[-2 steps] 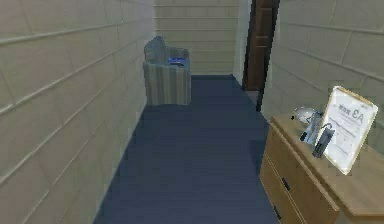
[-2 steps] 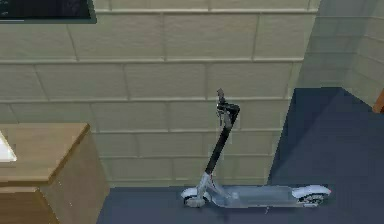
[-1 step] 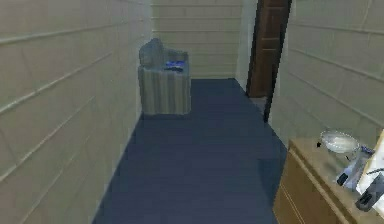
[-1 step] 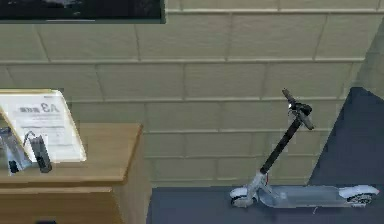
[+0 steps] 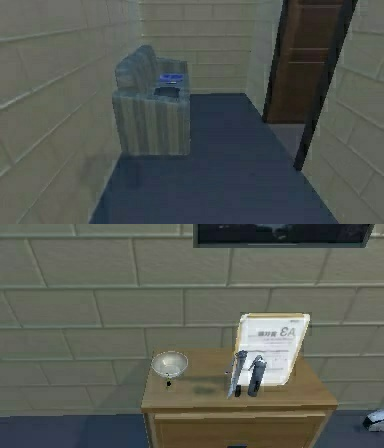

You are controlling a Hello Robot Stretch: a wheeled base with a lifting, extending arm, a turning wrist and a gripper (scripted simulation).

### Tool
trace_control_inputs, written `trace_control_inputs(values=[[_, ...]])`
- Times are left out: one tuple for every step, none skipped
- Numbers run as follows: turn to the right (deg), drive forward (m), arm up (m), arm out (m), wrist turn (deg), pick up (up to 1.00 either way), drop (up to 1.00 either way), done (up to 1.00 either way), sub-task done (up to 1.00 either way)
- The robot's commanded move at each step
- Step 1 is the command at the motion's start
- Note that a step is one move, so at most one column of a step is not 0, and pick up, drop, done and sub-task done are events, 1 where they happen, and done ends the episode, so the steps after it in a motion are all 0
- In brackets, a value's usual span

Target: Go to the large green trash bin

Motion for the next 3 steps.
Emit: trace_control_inputs(values=[[3.0, 0.00, 0.00, 0.00, 0.0, 0.00, 0.00, 0.00, 0.00], [0.0, 0.45, 0.00, 0.00, 0.0, 0.00, 0.00, 0.00, 0.00], [42.0, 0.00, 0.00, 0.00, 0.0, 0.00, 0.00, 0.00, 0.00]])
